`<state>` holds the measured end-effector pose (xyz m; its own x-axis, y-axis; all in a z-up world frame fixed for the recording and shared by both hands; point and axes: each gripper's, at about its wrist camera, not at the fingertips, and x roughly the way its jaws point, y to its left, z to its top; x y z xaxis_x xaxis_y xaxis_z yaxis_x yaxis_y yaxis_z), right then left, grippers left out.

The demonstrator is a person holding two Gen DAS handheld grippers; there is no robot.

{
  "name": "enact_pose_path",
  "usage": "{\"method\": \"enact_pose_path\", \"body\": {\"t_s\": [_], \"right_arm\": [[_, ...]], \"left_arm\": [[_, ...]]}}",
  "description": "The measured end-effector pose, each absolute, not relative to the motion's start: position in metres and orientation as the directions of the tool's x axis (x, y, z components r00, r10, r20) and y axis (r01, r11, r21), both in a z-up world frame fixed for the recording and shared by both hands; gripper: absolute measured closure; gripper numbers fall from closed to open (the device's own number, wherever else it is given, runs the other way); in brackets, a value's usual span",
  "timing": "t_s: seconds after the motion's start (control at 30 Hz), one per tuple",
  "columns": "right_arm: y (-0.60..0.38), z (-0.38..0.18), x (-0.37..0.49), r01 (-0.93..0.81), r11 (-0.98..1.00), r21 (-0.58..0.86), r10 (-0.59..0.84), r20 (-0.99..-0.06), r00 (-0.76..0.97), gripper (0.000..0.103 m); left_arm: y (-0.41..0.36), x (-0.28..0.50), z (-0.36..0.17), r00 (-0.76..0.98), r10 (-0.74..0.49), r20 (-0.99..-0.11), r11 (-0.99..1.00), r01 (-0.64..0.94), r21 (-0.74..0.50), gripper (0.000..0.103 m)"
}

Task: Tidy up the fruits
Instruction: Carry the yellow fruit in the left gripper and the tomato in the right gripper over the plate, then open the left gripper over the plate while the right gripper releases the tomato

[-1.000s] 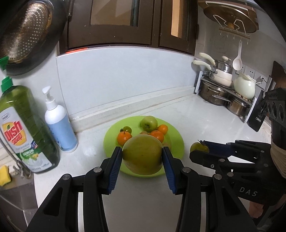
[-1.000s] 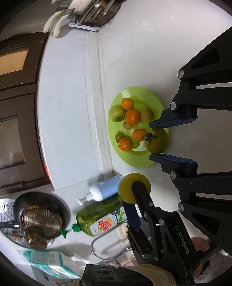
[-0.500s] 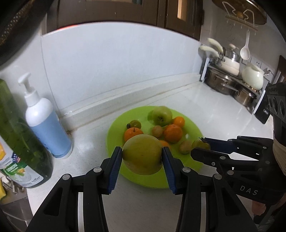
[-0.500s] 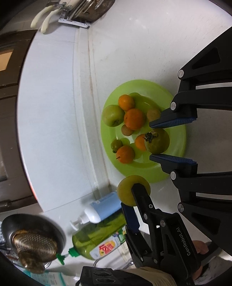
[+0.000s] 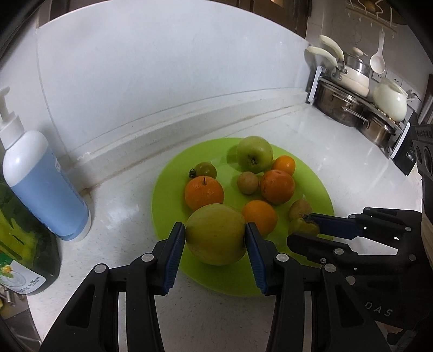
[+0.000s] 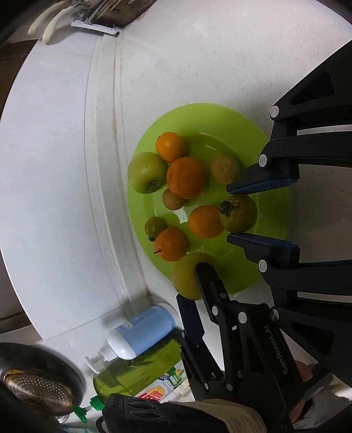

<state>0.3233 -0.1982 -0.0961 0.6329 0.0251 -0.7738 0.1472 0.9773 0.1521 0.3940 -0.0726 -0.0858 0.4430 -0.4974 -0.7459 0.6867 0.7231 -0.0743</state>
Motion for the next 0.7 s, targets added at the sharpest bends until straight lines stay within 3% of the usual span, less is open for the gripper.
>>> {"method": "enact_pose_path", "body": {"t_s": [0.5,0.7], "right_arm": [[-0.198,-0.102,0.327,0.151,0.977,0.151,0.02,-0.77,0.638,0.071],[-0.199,-0.1,0.324,0.162,0.976,0.148,0.009,-0.766,0.643,0.066]], "left_arm": [[-0.07,0.388,-0.077,0.475,-0.503,-0.722,0.724,0.688,-0.051,0.056],[-0.063,0.381,-0.077,0.491,-0.48,-0.727,0.752,0.657,-0.052,0.054]]}}
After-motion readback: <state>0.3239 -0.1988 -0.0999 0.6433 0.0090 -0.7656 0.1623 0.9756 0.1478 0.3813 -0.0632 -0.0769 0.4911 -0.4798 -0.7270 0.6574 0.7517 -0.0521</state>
